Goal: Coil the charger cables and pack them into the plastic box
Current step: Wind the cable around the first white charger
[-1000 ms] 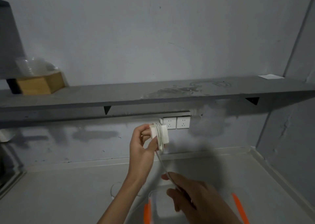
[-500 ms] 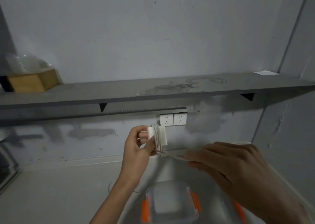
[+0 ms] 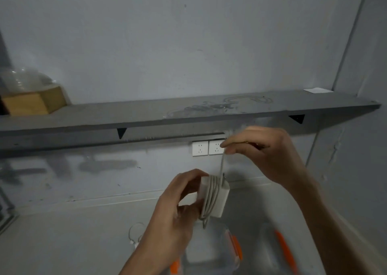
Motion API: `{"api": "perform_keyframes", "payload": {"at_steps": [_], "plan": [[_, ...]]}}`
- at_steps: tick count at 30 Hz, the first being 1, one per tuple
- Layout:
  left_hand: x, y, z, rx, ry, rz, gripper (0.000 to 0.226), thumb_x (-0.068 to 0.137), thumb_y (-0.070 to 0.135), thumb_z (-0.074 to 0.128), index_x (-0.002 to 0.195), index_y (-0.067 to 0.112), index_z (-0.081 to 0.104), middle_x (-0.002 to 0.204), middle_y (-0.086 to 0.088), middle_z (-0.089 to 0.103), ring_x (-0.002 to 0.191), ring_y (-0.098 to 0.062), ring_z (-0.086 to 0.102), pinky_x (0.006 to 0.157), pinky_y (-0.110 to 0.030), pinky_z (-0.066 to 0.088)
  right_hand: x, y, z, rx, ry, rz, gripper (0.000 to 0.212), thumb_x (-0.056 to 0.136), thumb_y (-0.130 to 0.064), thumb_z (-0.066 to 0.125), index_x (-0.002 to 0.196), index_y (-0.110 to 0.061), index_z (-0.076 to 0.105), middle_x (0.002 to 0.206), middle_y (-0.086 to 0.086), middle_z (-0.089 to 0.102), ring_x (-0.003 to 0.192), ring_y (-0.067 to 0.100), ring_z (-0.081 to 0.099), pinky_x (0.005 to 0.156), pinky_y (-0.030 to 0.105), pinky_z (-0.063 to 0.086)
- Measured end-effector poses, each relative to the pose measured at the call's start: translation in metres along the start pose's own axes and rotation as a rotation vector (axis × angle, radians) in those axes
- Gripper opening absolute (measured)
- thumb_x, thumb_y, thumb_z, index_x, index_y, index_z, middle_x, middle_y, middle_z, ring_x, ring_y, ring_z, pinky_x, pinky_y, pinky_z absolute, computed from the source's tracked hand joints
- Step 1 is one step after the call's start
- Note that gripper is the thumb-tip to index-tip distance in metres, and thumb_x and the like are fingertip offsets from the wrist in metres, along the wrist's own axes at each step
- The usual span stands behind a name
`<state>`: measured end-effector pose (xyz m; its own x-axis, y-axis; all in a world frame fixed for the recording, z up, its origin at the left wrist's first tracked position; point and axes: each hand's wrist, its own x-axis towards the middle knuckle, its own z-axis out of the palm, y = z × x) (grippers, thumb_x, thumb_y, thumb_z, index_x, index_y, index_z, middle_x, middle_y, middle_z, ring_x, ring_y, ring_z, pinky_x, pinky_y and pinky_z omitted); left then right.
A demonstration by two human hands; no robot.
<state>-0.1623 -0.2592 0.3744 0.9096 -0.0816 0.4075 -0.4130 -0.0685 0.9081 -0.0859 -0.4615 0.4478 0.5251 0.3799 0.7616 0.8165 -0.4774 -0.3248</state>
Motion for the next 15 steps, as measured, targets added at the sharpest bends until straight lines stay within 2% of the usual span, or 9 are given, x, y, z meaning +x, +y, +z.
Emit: {"api": "perform_keyframes", "payload": {"at_steps": [2, 5, 8, 10, 12, 13, 15], "plan": [[-0.001, 0.008, -0.001, 0.009, 0.000, 0.024, 0.040, 0.079, 0.001, 0.048, 0.107, 0.022, 0.068, 0.109, -0.006, 0.068, 0.108, -0.024, 0.064, 0.078, -0.045, 0.058, -0.003, 0.006, 0.012, 0.155, 0.001, 0.052, 0.016, 0.082, -0.023, 0.068, 0.081, -0.039, 0.072, 0.081, -0.008, 0.077, 0.074, 0.010, 0.071, 0.068, 0.042, 0.056], [-0.002, 0.016, -0.003, -0.008, 0.005, -0.015, 0.033, 0.078, -0.001, 0.055, 0.102, 0.017, 0.071, 0.102, -0.002, 0.070, 0.096, -0.016, 0.067, 0.074, -0.028, 0.056, -0.008, 0.010, 0.028, 0.359, -0.013, 0.161, 0.015, 0.079, -0.014, 0.071, 0.084, -0.028, 0.074, 0.080, -0.001, 0.077, 0.074, 0.011, 0.071, 0.072, 0.026, 0.057], [-0.002, 0.022, -0.008, 0.019, -0.006, -0.050, 0.040, 0.085, -0.017, 0.055, 0.104, 0.016, 0.069, 0.098, 0.002, 0.072, 0.091, -0.011, 0.069, 0.069, -0.020, 0.054, -0.014, 0.014, 0.046, 0.443, -0.030, 0.221, 0.012, 0.079, -0.026, 0.070, 0.088, -0.020, 0.075, 0.081, -0.015, 0.075, 0.071, 0.014, 0.069, 0.070, 0.016, 0.053], [0.001, 0.025, -0.012, -0.072, 0.021, -0.093, 0.043, 0.085, -0.020, 0.051, 0.105, 0.013, 0.070, 0.096, -0.004, 0.072, 0.087, -0.013, 0.070, 0.068, -0.026, 0.057, -0.024, 0.015, 0.066, 0.505, -0.074, 0.282, 0.019, 0.085, -0.030, 0.066, 0.090, -0.014, 0.076, 0.083, -0.012, 0.076, 0.073, 0.017, 0.069, 0.071, 0.018, 0.052], [0.007, 0.020, -0.016, -0.226, 0.072, -0.185, 0.045, 0.084, -0.021, 0.046, 0.109, 0.009, 0.069, 0.105, -0.014, 0.071, 0.093, -0.024, 0.071, 0.079, -0.041, 0.059, -0.037, 0.014, 0.085, 0.531, -0.084, 0.363, 0.022, 0.091, -0.028, 0.059, 0.087, -0.016, 0.076, 0.079, 0.002, 0.074, 0.070, 0.014, 0.066, 0.068, 0.021, 0.050], [0.011, 0.013, -0.017, -0.322, 0.101, -0.251, 0.048, 0.083, -0.022, 0.042, 0.113, 0.006, 0.067, 0.109, -0.017, 0.070, 0.097, -0.027, 0.071, 0.083, -0.045, 0.059, -0.043, 0.011, 0.093, 0.527, -0.064, 0.401, 0.022, 0.093, -0.027, 0.056, 0.085, -0.021, 0.075, 0.073, 0.003, 0.070, 0.065, 0.012, 0.061, 0.064, 0.022, 0.047], [0.018, -0.001, -0.019, -0.446, 0.141, -0.357, 0.052, 0.080, -0.022, 0.037, 0.116, 0.003, 0.066, 0.112, -0.019, 0.070, 0.097, -0.028, 0.070, 0.081, -0.039, 0.060, -0.055, 0.004, 0.106, 0.487, -0.018, 0.473, 0.023, 0.097, -0.025, 0.053, 0.088, -0.030, 0.073, 0.068, 0.001, 0.066, 0.061, 0.017, 0.055, 0.061, 0.027, 0.043]]}}
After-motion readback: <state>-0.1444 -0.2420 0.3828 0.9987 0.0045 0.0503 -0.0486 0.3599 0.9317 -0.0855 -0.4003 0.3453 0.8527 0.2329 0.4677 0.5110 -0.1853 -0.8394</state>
